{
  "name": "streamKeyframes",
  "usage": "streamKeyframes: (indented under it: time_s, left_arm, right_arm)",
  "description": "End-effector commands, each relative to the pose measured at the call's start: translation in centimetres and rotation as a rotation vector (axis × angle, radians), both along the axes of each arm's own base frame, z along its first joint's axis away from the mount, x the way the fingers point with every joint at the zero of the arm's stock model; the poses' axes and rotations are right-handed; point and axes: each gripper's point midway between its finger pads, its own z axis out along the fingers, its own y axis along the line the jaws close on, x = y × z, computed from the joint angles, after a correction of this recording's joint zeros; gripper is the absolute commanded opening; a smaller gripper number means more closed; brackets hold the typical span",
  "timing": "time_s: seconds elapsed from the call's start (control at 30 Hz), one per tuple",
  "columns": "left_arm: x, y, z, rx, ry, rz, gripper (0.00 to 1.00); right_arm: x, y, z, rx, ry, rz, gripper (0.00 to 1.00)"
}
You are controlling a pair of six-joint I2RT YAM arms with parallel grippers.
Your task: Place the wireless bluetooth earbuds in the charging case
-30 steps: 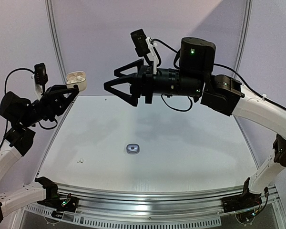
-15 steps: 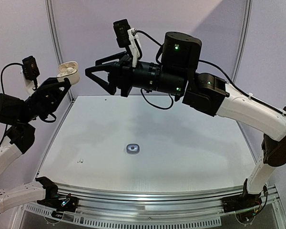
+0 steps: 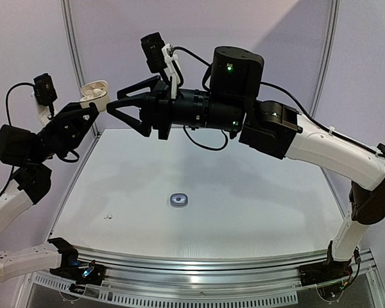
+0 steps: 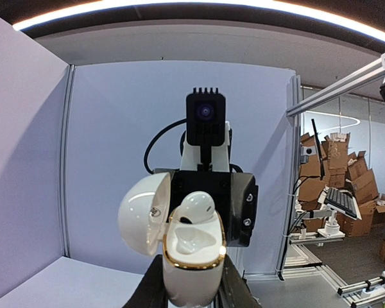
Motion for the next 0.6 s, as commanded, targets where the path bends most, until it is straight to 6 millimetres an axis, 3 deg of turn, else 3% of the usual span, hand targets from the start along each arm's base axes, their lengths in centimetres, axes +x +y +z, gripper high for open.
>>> streamKeyframes:
  time_s: [0.0, 0.57]
  left_arm:
    - [-0.55, -0.09, 0.44, -0.012, -0.021, -0.015, 0.00]
    - [-0.72, -0.11, 0.55, -0.018, -0.030, -0.011, 0.00]
  right_arm:
    - [0.36, 1.09, -0.24, 0.003, -0.001, -0.014, 0.46]
    - [-0.17, 1.90, 0.41, 0.045, 0.021, 0.039, 0.30]
